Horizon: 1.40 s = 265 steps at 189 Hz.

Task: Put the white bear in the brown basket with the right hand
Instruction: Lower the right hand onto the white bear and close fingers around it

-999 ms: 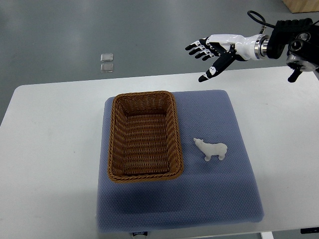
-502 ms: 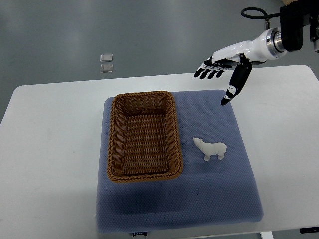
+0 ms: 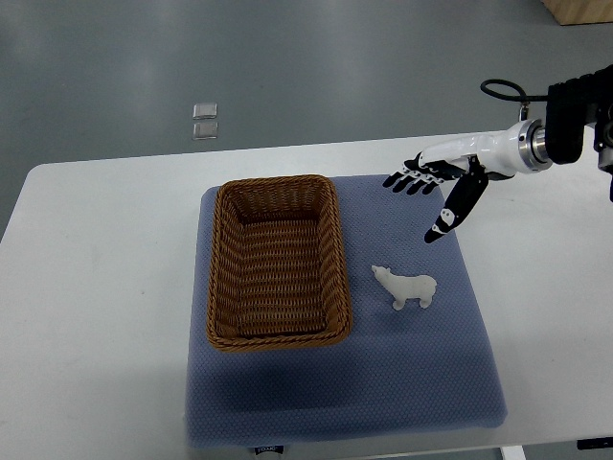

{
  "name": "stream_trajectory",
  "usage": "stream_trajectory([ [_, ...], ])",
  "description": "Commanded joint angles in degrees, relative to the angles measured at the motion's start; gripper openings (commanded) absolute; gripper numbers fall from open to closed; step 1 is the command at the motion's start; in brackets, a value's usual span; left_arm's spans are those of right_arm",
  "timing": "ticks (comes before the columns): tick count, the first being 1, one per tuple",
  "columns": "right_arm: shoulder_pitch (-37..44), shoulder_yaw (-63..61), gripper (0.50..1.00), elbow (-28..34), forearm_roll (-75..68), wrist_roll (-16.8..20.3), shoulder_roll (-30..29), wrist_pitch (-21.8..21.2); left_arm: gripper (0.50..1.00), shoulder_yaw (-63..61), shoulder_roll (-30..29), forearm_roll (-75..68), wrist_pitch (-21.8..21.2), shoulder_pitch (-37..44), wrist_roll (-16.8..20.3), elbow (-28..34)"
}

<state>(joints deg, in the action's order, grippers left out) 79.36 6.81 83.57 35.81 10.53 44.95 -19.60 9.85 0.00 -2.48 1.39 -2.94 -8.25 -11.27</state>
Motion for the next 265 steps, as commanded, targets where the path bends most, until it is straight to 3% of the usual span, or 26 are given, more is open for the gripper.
stream_trajectory([
  [1,-3.60,-0.75,0.921,0.28,0.75,-0.33,-0.22,1.66,1.000,0.00,0.00,0.02,0.01,0.04,-0.01,-0.07],
  [92,-15.11,-6.11,0.921,0.45,4.70,-1.83,-1.89,2.28,1.000,0.00,0.00,0.02,0.01,0.04,-0.01,0.02],
  [152,-18.45,-6.20,0.911,0.01,9.36,-2.97,-3.64,7.73,1.000,0.09,0.00,0.02,0.01,0.04,-0.01,0.02],
  [203,-19.68,-6.20,0.899,-0.34,10.59,-2.97,-4.79,9.23,1.000,0.09,0.00,0.02,0.01,-0.05,-0.01,0.02],
  [265,-21.27,-6.20,0.811,-1.92,11.38,-3.06,-6.19,10.54,1.000,0.08,0.00,0.02,0.01,0.04,-0.01,0.20],
])
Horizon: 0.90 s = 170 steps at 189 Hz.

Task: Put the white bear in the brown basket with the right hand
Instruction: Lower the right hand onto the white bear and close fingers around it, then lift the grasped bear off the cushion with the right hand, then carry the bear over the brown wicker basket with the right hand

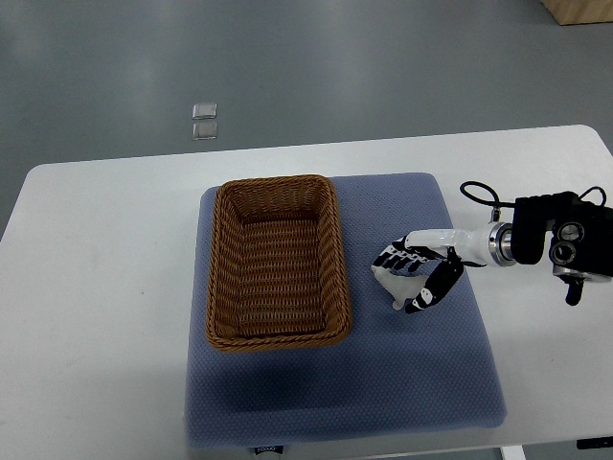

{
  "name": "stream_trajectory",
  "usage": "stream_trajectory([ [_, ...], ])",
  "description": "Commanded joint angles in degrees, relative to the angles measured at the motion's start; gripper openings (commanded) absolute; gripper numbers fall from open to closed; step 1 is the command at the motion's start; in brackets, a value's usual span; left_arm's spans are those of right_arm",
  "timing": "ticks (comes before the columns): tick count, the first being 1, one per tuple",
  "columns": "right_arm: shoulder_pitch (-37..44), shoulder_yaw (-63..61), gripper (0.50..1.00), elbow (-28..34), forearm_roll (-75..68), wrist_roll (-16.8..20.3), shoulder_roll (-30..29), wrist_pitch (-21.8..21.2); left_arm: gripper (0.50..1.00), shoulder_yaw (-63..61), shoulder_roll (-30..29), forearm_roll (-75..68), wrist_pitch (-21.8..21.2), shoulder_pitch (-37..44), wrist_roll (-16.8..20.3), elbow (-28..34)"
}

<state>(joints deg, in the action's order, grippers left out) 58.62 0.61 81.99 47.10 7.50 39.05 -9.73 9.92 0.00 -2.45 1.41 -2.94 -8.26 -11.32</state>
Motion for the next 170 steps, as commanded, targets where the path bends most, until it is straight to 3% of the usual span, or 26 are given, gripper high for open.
stream_trajectory([
  [1,-0.53,0.01,0.811,-0.33,0.10,-0.03,-0.29,0.67,1.000,0.01,0.00,-0.01,-0.01,0.04,0.00,0.25],
  [22,-1.14,0.10,0.711,-0.77,0.27,-0.03,-0.73,0.76,1.000,-0.08,0.00,-0.01,-0.01,-0.05,0.00,0.51],
  [26,-1.14,0.10,0.646,-0.77,0.45,0.06,-0.73,0.94,1.000,0.01,0.00,-0.01,-0.01,0.04,0.00,0.51],
  [32,-1.14,0.10,0.588,-0.86,0.80,0.06,-0.73,1.11,1.000,0.01,0.00,-0.01,-0.01,0.04,0.00,0.51],
  [49,-1.14,0.18,0.500,-1.12,1.85,0.06,-0.73,1.38,1.000,0.01,0.00,-0.01,-0.01,0.04,0.00,0.51],
  [115,0.09,-0.52,0.500,-1.21,0.89,0.59,1.64,2.08,1.000,0.01,0.00,-0.01,-0.01,0.04,0.00,0.42],
  [170,13.18,-1.14,0.500,-0.42,-2.89,0.68,6.56,-2.40,1.000,-0.08,0.00,-0.01,-0.01,-0.05,0.00,0.42],
])
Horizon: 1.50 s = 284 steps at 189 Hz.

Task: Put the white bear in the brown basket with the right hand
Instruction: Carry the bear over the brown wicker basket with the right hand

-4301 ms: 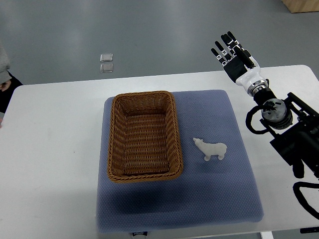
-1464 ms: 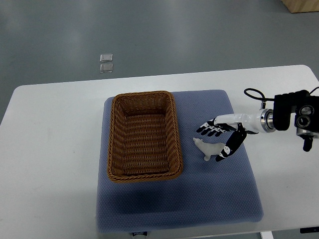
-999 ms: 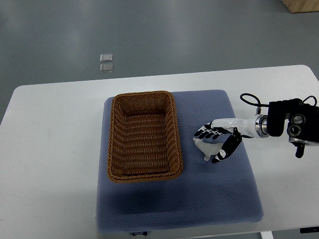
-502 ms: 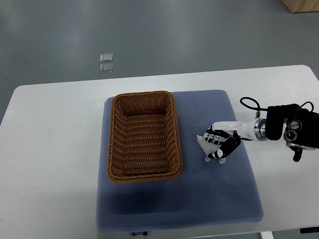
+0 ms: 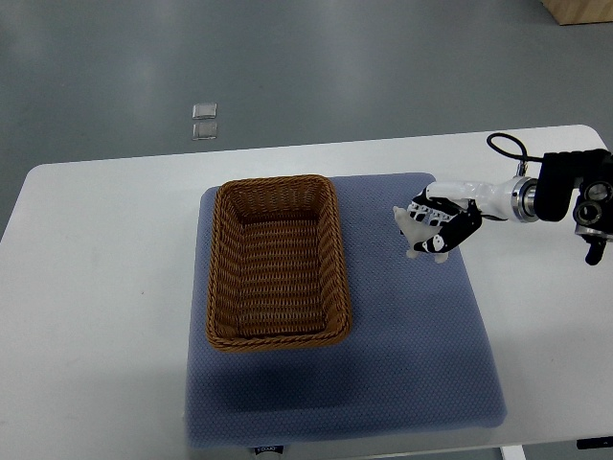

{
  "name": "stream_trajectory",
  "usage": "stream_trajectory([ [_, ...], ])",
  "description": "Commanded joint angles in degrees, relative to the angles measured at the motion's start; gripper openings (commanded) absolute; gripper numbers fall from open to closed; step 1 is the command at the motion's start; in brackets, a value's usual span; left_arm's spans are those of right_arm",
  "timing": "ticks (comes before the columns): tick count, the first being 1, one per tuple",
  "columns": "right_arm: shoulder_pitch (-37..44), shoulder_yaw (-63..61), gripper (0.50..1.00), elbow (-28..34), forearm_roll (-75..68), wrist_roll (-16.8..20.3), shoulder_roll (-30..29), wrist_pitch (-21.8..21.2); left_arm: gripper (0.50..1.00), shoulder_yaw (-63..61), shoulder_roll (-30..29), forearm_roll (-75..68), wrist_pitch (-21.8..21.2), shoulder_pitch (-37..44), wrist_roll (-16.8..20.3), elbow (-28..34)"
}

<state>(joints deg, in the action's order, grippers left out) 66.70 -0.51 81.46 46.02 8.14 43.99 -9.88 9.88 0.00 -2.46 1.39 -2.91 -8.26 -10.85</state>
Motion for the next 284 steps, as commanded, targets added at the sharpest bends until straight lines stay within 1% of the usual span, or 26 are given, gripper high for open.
stream_trajectory([
  [1,5.11,-0.01,0.500,0.10,-1.81,0.03,1.63,-2.25,1.000,-0.03,0.00,0.00,0.01,-0.08,0.00,-0.05],
  [33,13.10,-0.01,0.500,0.10,-2.51,0.03,4.26,-6.73,1.000,0.05,0.00,0.00,0.01,0.01,0.00,0.04],
  [50,15.65,-0.01,0.500,0.19,-2.51,0.03,5.06,-8.13,1.000,0.05,0.00,0.00,0.01,-0.08,0.00,-0.05],
  [72,17.85,0.07,0.500,0.19,-2.95,0.12,5.06,-8.66,1.000,0.05,0.00,0.00,0.01,0.01,0.00,-0.40],
  [95,19.61,0.16,0.500,-0.16,-4.53,0.21,3.39,-8.22,1.000,0.05,0.00,-0.09,0.01,-0.08,0.00,-0.49],
  [112,21.19,0.60,0.500,-0.96,-6.64,0.47,-0.92,-8.05,1.000,0.05,0.00,-0.09,0.01,-0.08,0.00,-0.58],
  [132,22.42,0.95,0.500,-4.38,-7.96,1.26,-6.81,-7.78,1.000,0.05,0.00,-0.09,0.01,-0.08,0.00,-0.49],
  [149,22.42,2.36,0.500,-8.25,-7.96,1.26,-13.48,-7.52,1.000,0.05,0.00,-0.09,0.01,-0.08,0.00,-0.49],
  [155,22.42,2.71,0.500,-9.22,-7.96,1.26,-14.81,-7.52,1.000,0.05,0.00,-0.09,0.01,-0.08,0.00,-0.49],
  [174,22.16,3.50,0.500,-14.40,-7.96,1.26,-22.10,-7.17,1.000,0.05,0.00,-0.09,0.01,-0.08,0.00,-0.49],
  [176,22.16,3.50,0.500,-14.40,-7.96,1.26,-22.10,-7.17,1.000,0.05,0.00,-0.09,0.01,-0.08,0.00,-0.49],
  [209,19.52,4.21,0.500,-22.13,-7.78,1.26,-32.82,-6.29,1.000,-0.03,0.00,-0.09,0.01,-0.08,0.00,-0.49],
  [222,18.20,4.29,0.500,-24.33,-7.52,1.17,-35.64,-6.20,1.000,0.05,0.00,-0.09,0.01,-0.08,0.00,-0.49],
  [241,15.39,4.29,0.500,-27.15,-7.17,1.17,-39.50,-4.97,1.000,0.05,0.00,-0.09,0.01,-0.08,0.00,-0.49],
  [265,12.05,4.29,0.500,-29.52,-6.29,1.17,-42.75,-4.53,1.000,0.05,0.00,0.00,0.01,-0.08,0.00,-0.49],
  [284,10.65,4.29,0.500,-30.40,-5.32,1.17,-43.90,-3.57,1.000,0.14,0.00,0.00,0.01,-0.08,0.00,-0.49],
])
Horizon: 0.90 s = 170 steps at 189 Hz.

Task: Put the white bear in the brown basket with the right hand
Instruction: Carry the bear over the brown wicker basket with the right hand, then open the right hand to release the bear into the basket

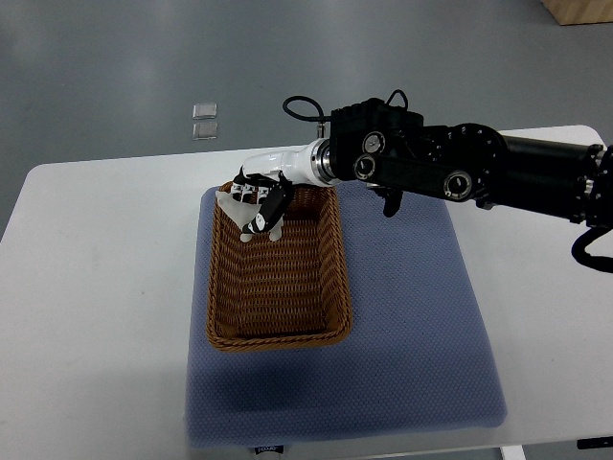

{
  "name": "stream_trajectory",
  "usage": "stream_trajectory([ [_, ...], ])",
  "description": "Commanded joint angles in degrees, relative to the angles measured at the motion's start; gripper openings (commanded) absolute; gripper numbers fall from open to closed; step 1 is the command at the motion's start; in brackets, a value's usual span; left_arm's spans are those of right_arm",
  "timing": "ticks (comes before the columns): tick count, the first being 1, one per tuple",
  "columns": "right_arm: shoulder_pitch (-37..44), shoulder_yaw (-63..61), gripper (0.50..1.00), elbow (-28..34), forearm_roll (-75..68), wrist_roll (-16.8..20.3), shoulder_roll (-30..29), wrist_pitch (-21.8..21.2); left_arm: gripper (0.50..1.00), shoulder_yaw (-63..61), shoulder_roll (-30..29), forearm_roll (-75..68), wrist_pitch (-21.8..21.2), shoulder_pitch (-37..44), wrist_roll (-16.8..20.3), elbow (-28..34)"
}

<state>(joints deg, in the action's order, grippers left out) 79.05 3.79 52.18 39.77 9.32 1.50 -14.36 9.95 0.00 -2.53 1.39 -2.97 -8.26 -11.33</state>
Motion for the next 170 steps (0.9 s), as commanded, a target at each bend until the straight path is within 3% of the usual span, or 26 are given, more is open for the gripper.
stream_trajectory([
  [1,-1.71,-0.01,0.500,-1.12,0.93,-0.01,-1.42,0.91,1.000,0.07,0.00,0.07,0.01,-0.01,0.00,-0.01],
  [96,-5.84,-0.01,0.500,-2.70,2.77,-0.36,-1.50,2.58,1.000,0.07,0.00,0.07,0.01,0.07,0.00,0.08],
  [109,-6.37,-0.01,0.580,-2.70,2.77,-0.36,-1.50,2.58,1.000,0.07,0.00,0.07,0.01,0.07,0.00,0.08],
  [123,-6.46,-0.01,0.625,-2.70,2.77,-0.45,-1.50,2.58,1.000,0.07,0.00,0.07,0.01,0.07,0.00,0.08],
  [139,-6.72,-0.01,0.713,-2.70,2.77,-0.45,-1.50,2.58,1.000,0.07,0.00,0.07,0.01,0.07,0.00,0.35],
  [170,-6.72,-0.01,0.752,-2.70,2.69,-0.45,-1.50,2.58,1.000,-0.02,0.00,0.07,0.01,0.07,0.00,0.61],
])
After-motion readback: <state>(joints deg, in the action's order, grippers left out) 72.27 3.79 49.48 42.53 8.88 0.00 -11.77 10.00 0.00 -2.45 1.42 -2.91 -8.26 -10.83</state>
